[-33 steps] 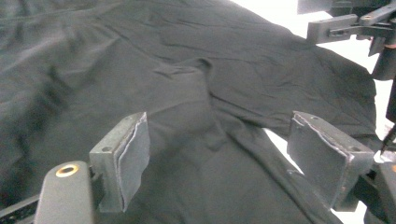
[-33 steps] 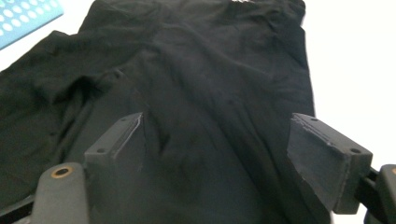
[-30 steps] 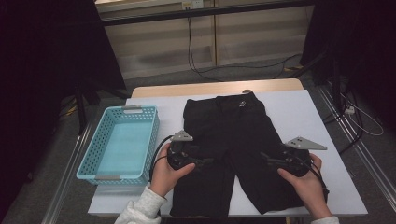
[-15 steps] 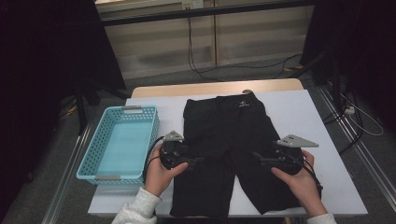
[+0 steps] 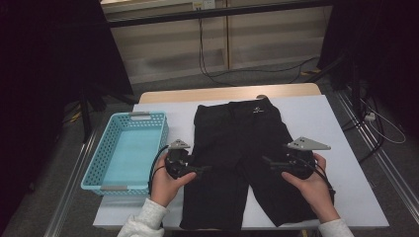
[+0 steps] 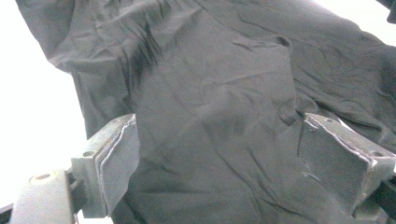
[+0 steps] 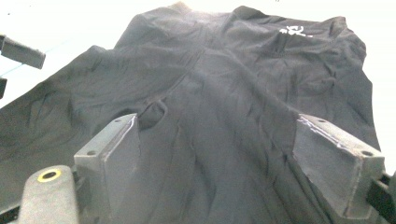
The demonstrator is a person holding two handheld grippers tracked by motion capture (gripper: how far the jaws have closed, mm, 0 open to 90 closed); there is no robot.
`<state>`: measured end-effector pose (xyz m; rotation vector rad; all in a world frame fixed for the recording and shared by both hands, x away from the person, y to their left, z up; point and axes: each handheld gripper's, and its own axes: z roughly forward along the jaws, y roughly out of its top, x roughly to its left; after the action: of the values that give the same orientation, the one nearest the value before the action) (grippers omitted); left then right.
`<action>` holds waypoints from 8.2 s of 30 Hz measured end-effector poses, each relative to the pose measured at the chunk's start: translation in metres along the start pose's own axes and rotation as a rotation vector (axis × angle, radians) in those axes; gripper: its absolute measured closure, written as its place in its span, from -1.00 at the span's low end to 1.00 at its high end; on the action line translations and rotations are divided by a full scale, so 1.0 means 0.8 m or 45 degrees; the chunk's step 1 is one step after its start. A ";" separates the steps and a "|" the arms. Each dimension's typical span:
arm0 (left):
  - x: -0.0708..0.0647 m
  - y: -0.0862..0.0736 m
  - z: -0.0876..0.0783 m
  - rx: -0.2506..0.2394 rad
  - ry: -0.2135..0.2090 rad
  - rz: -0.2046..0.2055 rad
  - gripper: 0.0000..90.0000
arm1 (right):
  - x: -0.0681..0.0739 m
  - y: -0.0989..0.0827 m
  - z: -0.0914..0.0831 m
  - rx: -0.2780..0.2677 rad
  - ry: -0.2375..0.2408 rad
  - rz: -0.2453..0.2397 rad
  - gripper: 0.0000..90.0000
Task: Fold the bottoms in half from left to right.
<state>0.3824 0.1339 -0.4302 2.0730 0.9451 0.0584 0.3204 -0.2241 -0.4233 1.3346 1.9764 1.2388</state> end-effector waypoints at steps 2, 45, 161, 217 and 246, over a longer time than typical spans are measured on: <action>0.002 -0.001 0.000 -0.003 0.004 -0.012 -0.70 | 0.000 0.005 0.002 -0.009 0.002 0.000 -0.66; 0.012 -0.021 0.023 0.057 0.271 -0.024 -0.34 | 0.011 -0.012 0.003 0.045 0.075 -0.053 -0.71; -0.060 -0.015 0.030 -0.099 0.034 -0.085 0.98 | 0.110 0.049 0.161 0.171 0.229 -0.146 -0.31; -0.077 -0.031 0.050 0.074 -0.024 0.014 0.43 | 0.040 0.036 0.114 0.105 0.073 -0.011 0.99; -0.057 -0.026 0.040 0.055 -0.062 -0.049 0.90 | 0.049 0.042 0.111 0.111 0.049 -0.255 0.22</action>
<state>0.3491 0.0906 -0.4531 2.0859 0.9635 -0.0328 0.3872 -0.1471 -0.4336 1.1272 2.1534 1.1039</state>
